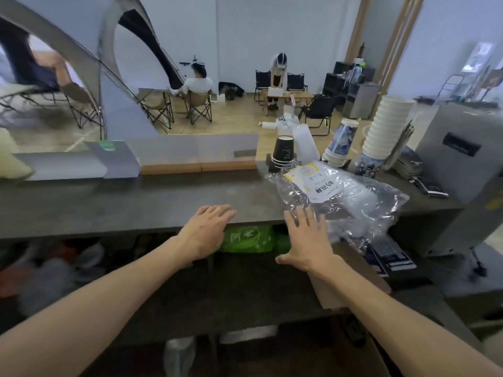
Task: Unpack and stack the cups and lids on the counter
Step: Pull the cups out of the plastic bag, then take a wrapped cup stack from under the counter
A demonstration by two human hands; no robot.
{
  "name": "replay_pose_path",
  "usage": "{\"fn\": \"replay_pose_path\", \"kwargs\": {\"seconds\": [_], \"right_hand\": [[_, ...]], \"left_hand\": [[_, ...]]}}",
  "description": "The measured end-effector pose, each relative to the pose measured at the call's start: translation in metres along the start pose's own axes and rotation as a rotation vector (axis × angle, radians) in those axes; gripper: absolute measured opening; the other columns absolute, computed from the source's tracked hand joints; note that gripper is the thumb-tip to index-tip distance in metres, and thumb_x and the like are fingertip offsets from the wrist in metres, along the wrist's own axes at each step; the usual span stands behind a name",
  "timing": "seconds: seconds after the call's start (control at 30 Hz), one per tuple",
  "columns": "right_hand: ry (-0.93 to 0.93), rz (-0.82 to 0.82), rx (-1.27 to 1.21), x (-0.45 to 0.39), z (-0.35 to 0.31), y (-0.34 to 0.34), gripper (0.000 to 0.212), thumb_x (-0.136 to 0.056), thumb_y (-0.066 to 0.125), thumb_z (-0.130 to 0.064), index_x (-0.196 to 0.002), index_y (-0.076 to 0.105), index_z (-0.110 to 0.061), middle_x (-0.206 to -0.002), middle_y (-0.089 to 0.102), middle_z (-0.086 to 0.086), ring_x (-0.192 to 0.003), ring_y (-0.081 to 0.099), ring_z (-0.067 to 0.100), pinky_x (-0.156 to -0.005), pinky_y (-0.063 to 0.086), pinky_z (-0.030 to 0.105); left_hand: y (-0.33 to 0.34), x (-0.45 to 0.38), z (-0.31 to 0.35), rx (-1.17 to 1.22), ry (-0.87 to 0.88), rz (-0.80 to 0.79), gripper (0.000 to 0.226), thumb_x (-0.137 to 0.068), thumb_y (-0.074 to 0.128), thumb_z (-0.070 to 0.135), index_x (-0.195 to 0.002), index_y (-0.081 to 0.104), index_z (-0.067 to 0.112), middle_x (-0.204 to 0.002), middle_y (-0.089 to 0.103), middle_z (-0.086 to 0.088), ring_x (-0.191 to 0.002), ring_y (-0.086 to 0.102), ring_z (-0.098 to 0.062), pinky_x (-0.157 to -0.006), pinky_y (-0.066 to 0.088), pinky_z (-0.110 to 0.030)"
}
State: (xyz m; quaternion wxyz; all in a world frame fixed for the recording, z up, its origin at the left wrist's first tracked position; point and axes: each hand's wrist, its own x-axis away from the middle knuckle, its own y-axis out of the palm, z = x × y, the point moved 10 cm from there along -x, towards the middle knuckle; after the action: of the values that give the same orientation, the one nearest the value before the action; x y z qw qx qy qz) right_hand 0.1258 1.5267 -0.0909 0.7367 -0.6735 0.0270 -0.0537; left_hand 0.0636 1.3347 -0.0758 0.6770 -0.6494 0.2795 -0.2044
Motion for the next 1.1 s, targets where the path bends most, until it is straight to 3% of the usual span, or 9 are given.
{"fn": "replay_pose_path", "kwargs": {"seconds": [0.33,0.53,0.7,0.87,1.1], "right_hand": [[-0.131,-0.099,-0.082,0.102,-0.238,0.034,0.101,-0.085,0.071,-0.057,-0.161,0.015,-0.023,-0.169,0.012,0.012,-0.156,0.007,0.032,-0.125,0.011,0.055],[-0.350,-0.233,-0.115,0.133,-0.394,0.075,0.083,-0.087,0.071,-0.051,-0.154,0.032,-0.020,-0.161,0.031,0.011,-0.151,0.024,0.032,-0.121,0.025,0.051],[-0.501,-0.304,-0.150,0.149,-0.487,0.110,0.072,-0.092,0.070,-0.041,-0.152,0.036,-0.021,-0.157,0.037,0.010,-0.147,0.032,0.031,-0.118,0.031,0.049],[-0.557,-0.391,-0.179,0.166,-0.546,0.171,0.064,-0.097,0.063,-0.040,-0.152,0.038,-0.018,-0.154,0.041,0.009,-0.142,0.038,0.031,-0.117,0.034,0.047],[-0.414,-0.563,-0.245,0.143,-0.604,0.304,0.070,-0.098,0.060,-0.044,-0.156,0.030,-0.019,-0.157,0.039,0.007,-0.143,0.038,0.028,-0.116,0.036,0.045]], "left_hand": [[0.010,0.219,-0.108,-0.003,-0.070,-0.047,0.056,-0.099,0.049,0.026,-0.153,0.036,0.019,-0.159,0.036,-0.004,-0.147,0.033,-0.023,-0.120,0.024,-0.039],[0.031,0.353,-0.193,0.047,-0.249,-0.157,0.047,-0.098,0.054,0.025,-0.144,0.048,0.023,-0.146,0.050,0.000,-0.134,0.048,-0.022,-0.112,0.040,-0.042],[0.061,0.438,-0.255,0.019,-0.419,-0.292,0.045,-0.099,0.054,0.029,-0.143,0.048,0.026,-0.145,0.050,0.002,-0.134,0.048,-0.019,-0.113,0.038,-0.040],[0.125,0.499,-0.297,0.049,-0.557,-0.395,0.045,-0.100,0.052,0.034,-0.143,0.048,0.023,-0.144,0.051,0.000,-0.131,0.051,-0.020,-0.112,0.040,-0.039],[0.268,0.540,-0.348,0.187,-0.618,-0.522,0.056,-0.099,0.055,0.038,-0.150,0.040,0.019,-0.146,0.049,-0.004,-0.132,0.051,-0.023,-0.112,0.040,-0.041]]}}
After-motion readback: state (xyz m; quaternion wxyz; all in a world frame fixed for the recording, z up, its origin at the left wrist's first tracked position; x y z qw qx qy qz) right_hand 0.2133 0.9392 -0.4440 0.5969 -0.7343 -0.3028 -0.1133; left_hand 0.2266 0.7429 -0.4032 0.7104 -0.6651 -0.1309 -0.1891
